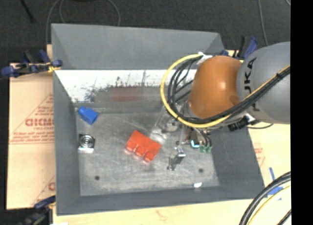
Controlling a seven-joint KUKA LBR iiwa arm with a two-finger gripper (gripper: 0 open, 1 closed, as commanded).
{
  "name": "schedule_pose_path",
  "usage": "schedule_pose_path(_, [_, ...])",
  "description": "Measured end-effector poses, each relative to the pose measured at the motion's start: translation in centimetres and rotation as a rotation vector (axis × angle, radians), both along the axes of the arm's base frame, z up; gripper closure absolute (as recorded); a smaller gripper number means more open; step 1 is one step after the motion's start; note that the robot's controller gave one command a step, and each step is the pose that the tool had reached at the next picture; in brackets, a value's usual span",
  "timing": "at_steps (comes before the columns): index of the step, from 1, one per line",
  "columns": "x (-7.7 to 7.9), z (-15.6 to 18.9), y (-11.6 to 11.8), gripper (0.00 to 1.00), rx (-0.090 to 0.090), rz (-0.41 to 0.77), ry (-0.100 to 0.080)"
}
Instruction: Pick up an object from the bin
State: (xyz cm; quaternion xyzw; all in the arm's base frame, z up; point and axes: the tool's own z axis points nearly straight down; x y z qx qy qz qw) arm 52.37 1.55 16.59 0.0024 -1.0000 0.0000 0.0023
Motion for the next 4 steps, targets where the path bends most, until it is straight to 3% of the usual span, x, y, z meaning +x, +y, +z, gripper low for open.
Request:
schedule_pose_path(1, [5.5,-9.4,4.6,0.00,0.003,-0.032,-0.014])
schedule_pose_path(2, [5.1,-6.4,4.2,0.00,0.002,-0.086,-0.011])
schedule_pose_path(3, [4.8,-4.6,3.3,0.00,0.002,-0.308,-0.011])
schedule_pose_path(4, [3.8,-9.2,4.9,0.00,0.005,-0.536,-0.018])
